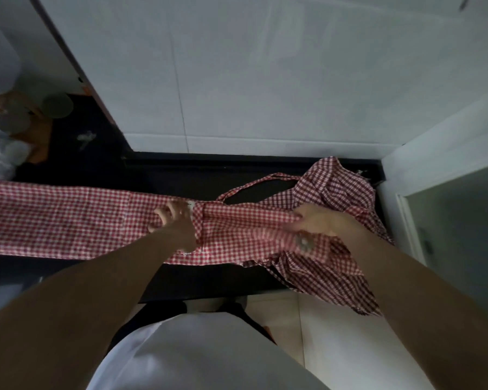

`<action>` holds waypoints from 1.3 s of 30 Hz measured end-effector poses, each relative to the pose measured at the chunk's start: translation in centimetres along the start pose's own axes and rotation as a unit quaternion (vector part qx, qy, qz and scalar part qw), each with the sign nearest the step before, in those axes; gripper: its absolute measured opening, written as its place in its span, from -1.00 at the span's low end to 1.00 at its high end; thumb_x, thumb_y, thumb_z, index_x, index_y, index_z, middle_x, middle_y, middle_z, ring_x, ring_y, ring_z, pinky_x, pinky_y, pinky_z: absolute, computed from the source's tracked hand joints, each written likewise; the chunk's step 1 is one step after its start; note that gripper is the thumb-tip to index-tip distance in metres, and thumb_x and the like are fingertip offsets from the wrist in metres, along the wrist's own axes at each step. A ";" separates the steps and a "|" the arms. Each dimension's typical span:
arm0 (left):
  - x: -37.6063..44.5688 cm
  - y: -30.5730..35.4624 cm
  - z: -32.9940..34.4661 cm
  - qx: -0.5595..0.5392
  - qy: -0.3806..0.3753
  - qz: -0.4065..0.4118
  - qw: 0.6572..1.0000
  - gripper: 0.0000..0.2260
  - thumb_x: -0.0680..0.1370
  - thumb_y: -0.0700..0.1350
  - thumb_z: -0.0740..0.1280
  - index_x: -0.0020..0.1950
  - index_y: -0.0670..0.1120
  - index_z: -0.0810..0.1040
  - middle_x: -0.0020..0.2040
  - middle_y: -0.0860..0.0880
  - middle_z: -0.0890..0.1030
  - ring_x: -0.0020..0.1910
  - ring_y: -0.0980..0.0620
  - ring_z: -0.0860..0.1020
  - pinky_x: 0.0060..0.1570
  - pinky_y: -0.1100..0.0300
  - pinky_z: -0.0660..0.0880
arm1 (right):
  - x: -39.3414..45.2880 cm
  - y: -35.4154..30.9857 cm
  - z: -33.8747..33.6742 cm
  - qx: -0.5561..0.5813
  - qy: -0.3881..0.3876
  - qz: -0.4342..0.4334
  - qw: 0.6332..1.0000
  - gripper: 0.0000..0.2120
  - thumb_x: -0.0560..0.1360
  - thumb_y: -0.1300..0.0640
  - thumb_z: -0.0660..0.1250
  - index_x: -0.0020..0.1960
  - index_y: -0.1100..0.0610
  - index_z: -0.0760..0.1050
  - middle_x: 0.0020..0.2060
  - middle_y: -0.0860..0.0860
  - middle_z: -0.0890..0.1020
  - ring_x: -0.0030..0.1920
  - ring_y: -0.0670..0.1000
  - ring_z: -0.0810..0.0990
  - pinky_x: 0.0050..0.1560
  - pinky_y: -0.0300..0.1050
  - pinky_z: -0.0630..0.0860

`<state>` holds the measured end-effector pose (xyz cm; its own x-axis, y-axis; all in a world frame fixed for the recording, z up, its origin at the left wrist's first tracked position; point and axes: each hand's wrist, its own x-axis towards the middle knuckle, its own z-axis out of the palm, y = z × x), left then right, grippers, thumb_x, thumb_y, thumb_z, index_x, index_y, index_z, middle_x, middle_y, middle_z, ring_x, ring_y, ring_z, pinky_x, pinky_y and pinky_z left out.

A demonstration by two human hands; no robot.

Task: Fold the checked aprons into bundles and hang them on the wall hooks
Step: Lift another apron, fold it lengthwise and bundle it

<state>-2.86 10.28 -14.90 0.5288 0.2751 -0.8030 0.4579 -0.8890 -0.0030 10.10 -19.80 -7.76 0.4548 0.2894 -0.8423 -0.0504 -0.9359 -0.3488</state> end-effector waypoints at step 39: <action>-1.2 -4.4 0.3 0.041 0.011 0.054 0.998 0.45 0.21 0.29 0.60 0.39 -0.07 -0.66 0.36 -0.26 -0.66 0.39 -0.45 -0.50 0.39 -0.48 -0.19 | -3.9 6.7 5.6 0.059 0.170 0.014 0.984 -0.73 0.51 -0.03 0.45 0.08 0.14 0.61 0.04 0.02 0.66 0.08 0.07 0.62 0.18 -0.07 0.51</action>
<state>-5.77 13.74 -14.14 0.5874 0.1834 -0.7883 0.3376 -0.9407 0.0327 2.97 -26.08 -9.11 0.7216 0.1602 -0.6736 -0.1618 -0.9069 -0.3890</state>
